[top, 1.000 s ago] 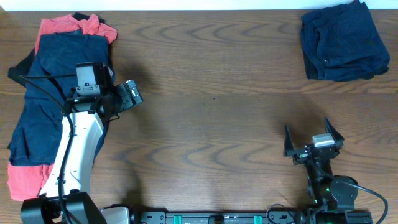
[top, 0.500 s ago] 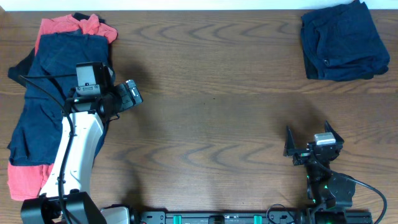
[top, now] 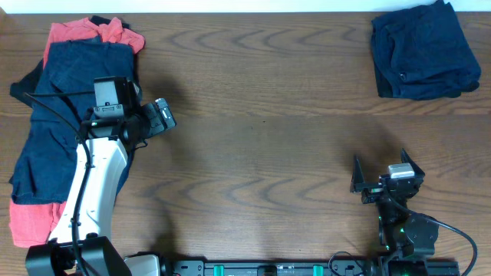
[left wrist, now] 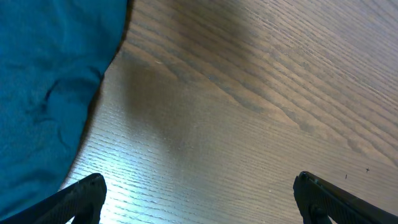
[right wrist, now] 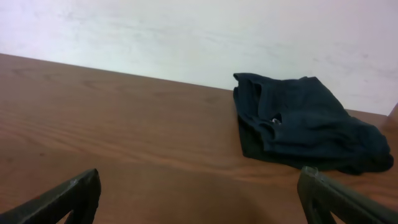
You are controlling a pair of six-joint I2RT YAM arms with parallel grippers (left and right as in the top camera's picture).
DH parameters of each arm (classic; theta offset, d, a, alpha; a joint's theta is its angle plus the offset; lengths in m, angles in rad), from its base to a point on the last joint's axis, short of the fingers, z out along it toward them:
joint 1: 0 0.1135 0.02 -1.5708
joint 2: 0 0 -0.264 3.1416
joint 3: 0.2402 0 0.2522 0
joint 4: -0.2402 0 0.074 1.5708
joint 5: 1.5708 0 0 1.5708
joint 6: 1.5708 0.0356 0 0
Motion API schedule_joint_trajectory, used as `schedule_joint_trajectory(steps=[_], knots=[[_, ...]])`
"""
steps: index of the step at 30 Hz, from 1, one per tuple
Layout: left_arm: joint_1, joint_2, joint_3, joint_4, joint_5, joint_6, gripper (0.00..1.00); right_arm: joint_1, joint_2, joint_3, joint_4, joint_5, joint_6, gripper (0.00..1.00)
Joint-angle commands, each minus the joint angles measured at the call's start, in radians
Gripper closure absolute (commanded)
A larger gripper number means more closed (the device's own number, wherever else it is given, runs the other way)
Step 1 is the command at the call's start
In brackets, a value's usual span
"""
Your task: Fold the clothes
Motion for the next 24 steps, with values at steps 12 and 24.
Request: schedule_joint_trajectory(steps=[12, 24], knots=[[0.004, 0.000, -0.002, 0.000, -0.012, -0.002, 0.02, 0.009, -0.006, -0.002, -0.005, 0.010, 0.018, 0.01], [-0.005, -0.162, -0.047, 0.092, 0.017, 0.084, 0.02, 0.009, -0.006, -0.002, -0.005, 0.010, 0.018, 0.01]])
